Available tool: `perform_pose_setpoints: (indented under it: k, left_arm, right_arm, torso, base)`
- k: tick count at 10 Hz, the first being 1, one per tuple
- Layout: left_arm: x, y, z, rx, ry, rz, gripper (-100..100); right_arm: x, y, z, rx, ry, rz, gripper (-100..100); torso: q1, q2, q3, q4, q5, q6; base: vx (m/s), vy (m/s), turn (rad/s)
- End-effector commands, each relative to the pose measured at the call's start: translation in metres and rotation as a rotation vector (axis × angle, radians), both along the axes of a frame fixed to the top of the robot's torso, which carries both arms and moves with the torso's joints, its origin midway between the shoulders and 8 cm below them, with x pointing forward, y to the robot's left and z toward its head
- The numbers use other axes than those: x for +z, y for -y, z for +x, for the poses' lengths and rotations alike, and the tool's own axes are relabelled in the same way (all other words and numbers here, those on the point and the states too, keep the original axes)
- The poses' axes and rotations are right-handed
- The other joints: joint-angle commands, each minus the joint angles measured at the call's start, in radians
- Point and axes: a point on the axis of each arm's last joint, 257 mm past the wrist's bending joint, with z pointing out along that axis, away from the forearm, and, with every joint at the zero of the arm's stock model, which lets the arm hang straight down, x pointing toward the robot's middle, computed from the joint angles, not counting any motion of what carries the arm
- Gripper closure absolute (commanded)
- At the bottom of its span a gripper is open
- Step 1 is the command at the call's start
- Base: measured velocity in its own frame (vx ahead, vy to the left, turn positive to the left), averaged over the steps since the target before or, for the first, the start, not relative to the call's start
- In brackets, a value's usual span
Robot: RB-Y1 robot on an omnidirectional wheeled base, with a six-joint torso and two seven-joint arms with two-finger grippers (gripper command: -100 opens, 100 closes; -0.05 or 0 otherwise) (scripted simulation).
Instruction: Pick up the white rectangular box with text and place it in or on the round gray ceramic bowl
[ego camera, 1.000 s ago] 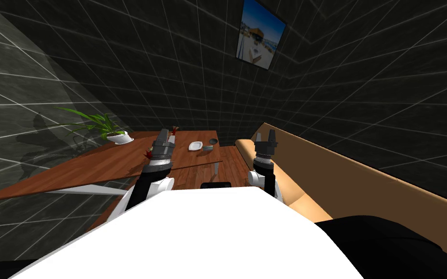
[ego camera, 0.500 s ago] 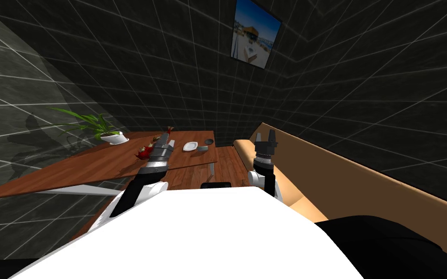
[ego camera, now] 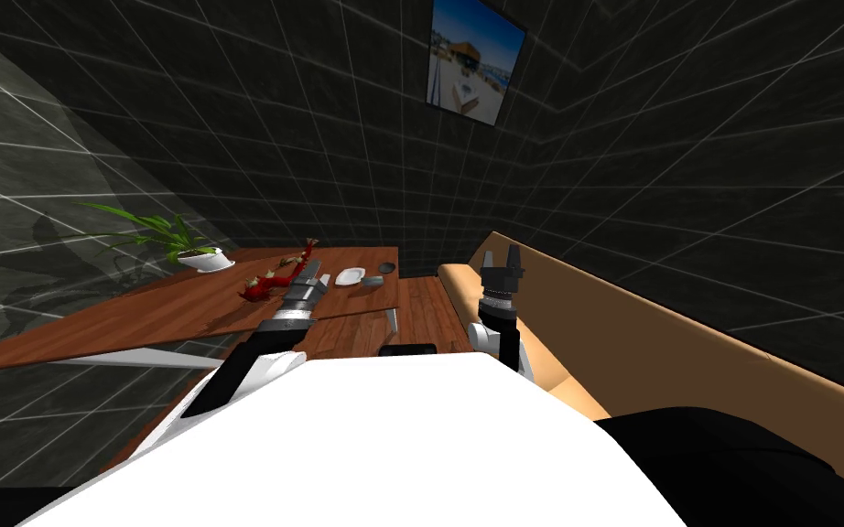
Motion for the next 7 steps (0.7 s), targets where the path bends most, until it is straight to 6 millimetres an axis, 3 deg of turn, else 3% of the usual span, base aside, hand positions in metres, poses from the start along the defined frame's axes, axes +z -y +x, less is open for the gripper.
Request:
perform_pose_setpoints:
  k: [1,2,4,5,6,7]
  left_arm:
    - [-0.029,-0.009,-0.002,0.000,-0.098,-0.012,-100]
    - [-0.029,-0.010,-0.002,-0.002,-0.097,-0.026,-100]
    - [-0.068,-0.024,-0.005,-0.002,-0.232,-0.033,-100]
    - [-0.069,-0.024,-0.005,-0.005,-0.235,-0.056,-100]
    - [-0.091,-0.031,-0.008,-0.004,-0.308,-0.056,-100]
    - [-0.091,-0.031,-0.008,-0.007,-0.307,-0.071,-100]
  right_arm:
    - [0.000,0.000,0.000,0.000,0.000,0.000,0]
    - [0.000,0.000,0.000,0.000,0.000,0.000,0]
    - [0.000,0.000,0.000,0.000,0.000,0.000,0]
    - [0.000,0.000,0.000,0.000,0.000,0.000,0]
    - [0.000,0.000,0.000,0.000,0.000,0.000,0]
    - [0.000,0.000,0.000,0.000,0.000,0.000,0]
  torso:
    - [0.000,0.000,0.000,0.000,0.000,0.000]
    - [-0.005,-0.002,-0.001,0.000,-0.001,0.000]
    - [-0.002,-0.003,-0.002,-0.001,-0.001,0.000]
    - [-0.004,-0.004,-0.002,-0.001,-0.001,0.000]
    - [-0.003,-0.003,-0.002,-0.001,-0.001,0.000]
    - [-0.002,-0.004,-0.002,-0.001,-0.001,0.000]
  base:
    - [0.071,-0.211,0.043]
    - [0.076,-0.187,0.033]
    - [0.080,-0.176,0.044]
    - [0.070,-0.167,0.029]
    - [0.096,-0.164,0.038]
    - [0.062,-0.121,0.026]
